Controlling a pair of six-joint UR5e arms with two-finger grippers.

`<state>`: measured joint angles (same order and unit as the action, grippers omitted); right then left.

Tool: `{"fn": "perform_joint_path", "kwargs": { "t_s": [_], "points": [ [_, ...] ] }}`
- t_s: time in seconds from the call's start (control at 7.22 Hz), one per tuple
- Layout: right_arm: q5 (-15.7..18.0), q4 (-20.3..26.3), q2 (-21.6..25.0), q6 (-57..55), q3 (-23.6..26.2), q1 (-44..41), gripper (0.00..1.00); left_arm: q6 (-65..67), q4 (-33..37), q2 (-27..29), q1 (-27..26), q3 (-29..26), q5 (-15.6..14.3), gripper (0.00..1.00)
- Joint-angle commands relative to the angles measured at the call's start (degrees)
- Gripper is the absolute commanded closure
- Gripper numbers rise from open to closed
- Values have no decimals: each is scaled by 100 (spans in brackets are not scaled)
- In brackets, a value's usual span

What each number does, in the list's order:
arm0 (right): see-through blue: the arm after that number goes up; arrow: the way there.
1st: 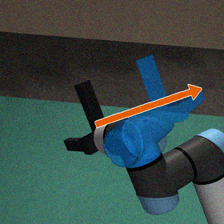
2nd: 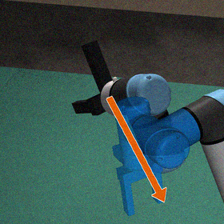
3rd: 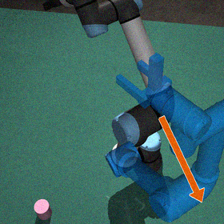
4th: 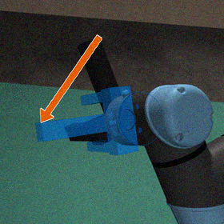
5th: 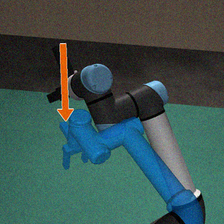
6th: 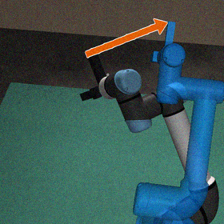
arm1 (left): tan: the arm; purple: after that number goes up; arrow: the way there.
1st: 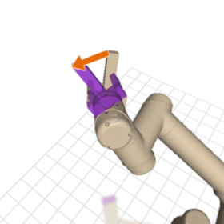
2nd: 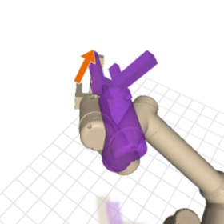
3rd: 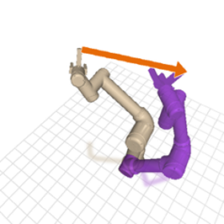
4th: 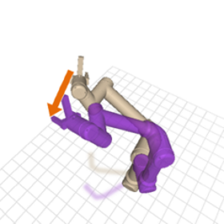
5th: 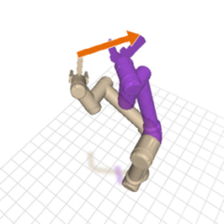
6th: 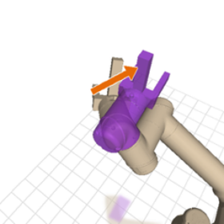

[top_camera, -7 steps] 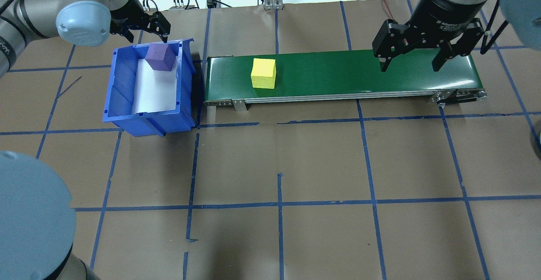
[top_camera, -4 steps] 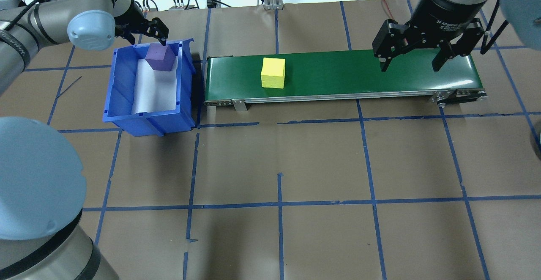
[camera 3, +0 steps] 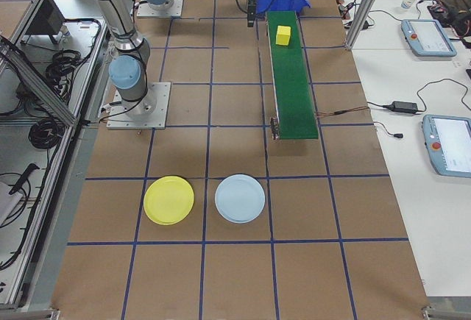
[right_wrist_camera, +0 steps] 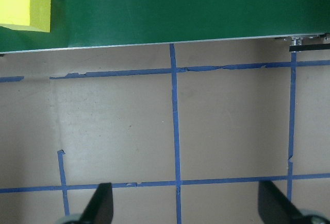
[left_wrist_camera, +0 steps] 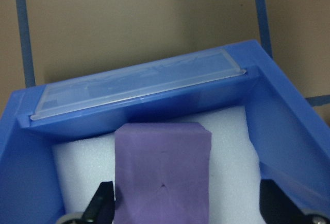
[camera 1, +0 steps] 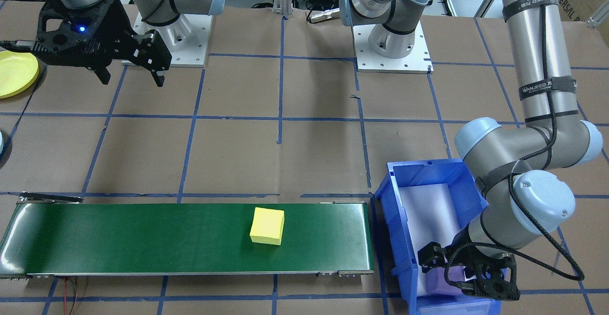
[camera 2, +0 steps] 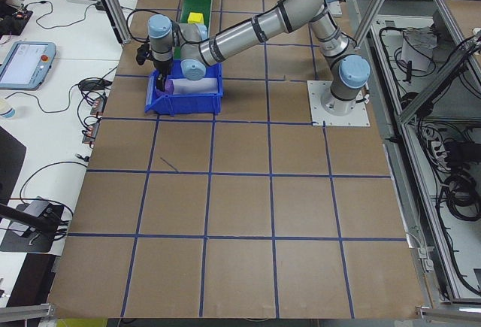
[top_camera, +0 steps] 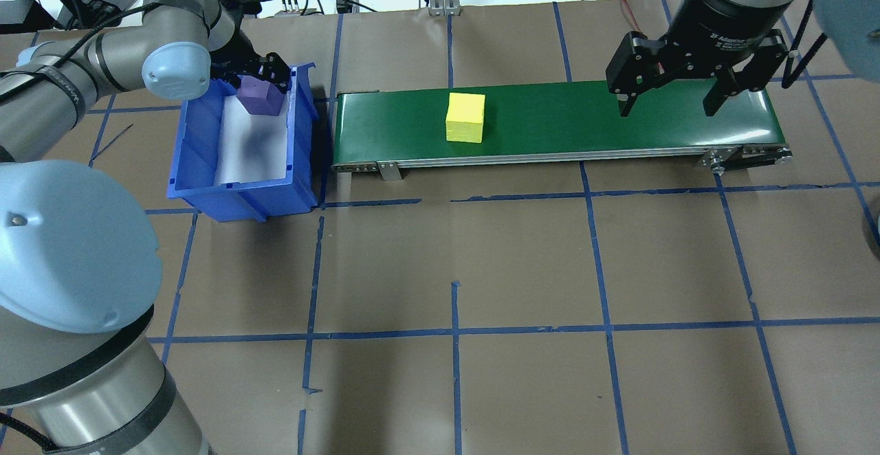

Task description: Move block left to right into plate

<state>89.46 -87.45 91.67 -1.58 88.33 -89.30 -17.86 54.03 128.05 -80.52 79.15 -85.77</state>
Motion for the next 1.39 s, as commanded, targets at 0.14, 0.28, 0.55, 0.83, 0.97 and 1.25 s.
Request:
{"fn": "perform_joint_path", "kwargs": {
  "t_s": [0.14, 0.28, 0.55, 0.83, 0.97, 1.25],
  "points": [
    [1, 0, -9, 0, 0, 0, 0, -77, -130, 54, 2, 48, -27, 55],
    [10, 0, 0, 0, 0, 0, 0, -77, -130, -51, 2, -30, -45, 62],
    [10, 0, 0, 0, 0, 0, 0, -51, 227, -602, -7, -154, -45, 61],
    [10, 0, 0, 0, 0, 0, 0, 37, 1158, -1341, -112, -145, 16, 61],
    [10, 0, 0, 0, 0, 0, 0, 281, 1188, -1431, -435, -137, 8, 61],
    [19, 0, -9, 9, 0, 9, 0, 529, 1101, -1284, -1540, 55, -184, 60]
  ]
}}
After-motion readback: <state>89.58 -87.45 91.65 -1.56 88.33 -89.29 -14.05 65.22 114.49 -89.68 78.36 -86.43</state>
